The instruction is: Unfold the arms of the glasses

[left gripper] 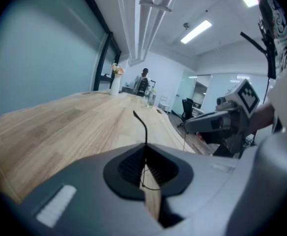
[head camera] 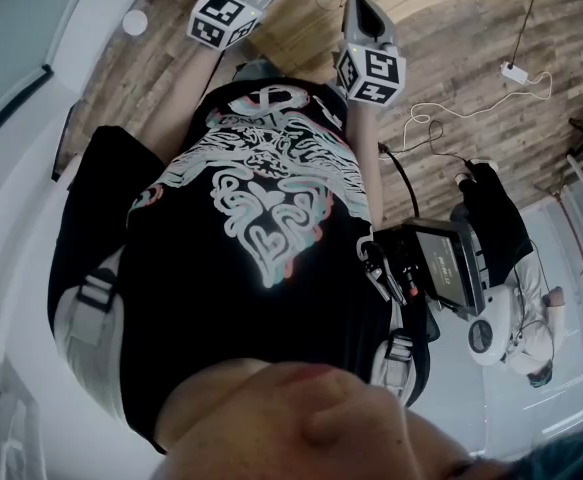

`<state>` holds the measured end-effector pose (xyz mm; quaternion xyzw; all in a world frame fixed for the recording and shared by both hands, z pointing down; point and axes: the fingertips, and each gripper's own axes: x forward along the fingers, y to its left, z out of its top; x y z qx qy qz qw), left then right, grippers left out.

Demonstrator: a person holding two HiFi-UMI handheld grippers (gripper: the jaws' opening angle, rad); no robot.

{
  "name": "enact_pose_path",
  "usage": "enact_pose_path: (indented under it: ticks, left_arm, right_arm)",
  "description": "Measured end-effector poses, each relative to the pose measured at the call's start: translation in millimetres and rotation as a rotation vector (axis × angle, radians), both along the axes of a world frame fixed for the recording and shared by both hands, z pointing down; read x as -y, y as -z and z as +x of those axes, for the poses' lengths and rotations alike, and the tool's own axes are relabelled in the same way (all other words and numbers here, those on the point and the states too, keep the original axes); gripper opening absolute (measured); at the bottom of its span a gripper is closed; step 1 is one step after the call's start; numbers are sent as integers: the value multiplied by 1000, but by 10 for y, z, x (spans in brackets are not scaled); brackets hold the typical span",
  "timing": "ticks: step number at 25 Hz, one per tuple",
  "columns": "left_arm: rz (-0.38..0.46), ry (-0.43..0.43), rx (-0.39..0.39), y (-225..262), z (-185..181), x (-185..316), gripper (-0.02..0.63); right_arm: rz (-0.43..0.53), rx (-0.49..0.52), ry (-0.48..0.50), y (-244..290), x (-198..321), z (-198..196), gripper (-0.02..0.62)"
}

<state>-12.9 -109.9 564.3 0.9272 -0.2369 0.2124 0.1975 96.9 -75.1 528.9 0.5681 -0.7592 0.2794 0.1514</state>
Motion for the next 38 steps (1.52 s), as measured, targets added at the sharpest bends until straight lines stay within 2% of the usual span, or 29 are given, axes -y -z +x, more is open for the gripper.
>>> enact_pose_path:
  ticks: [3, 8, 13, 38]
  left_arm:
    - [-12, 34, 15, -25, -17, 28, -11]
    - [-14, 123, 99, -114, -5, 72, -11]
    - [1, 133, 165, -81, 103, 30, -11]
    - [5, 149, 134, -73, 133, 83, -11]
  right_arm:
    - [2, 0, 0, 3, 12, 2, 8]
    - [-8, -59, -22, -37, 25, -10, 8]
    - [-15, -119, -64, -43, 50, 49, 8]
    - [-21, -102, -93, -51, 83, 131, 6]
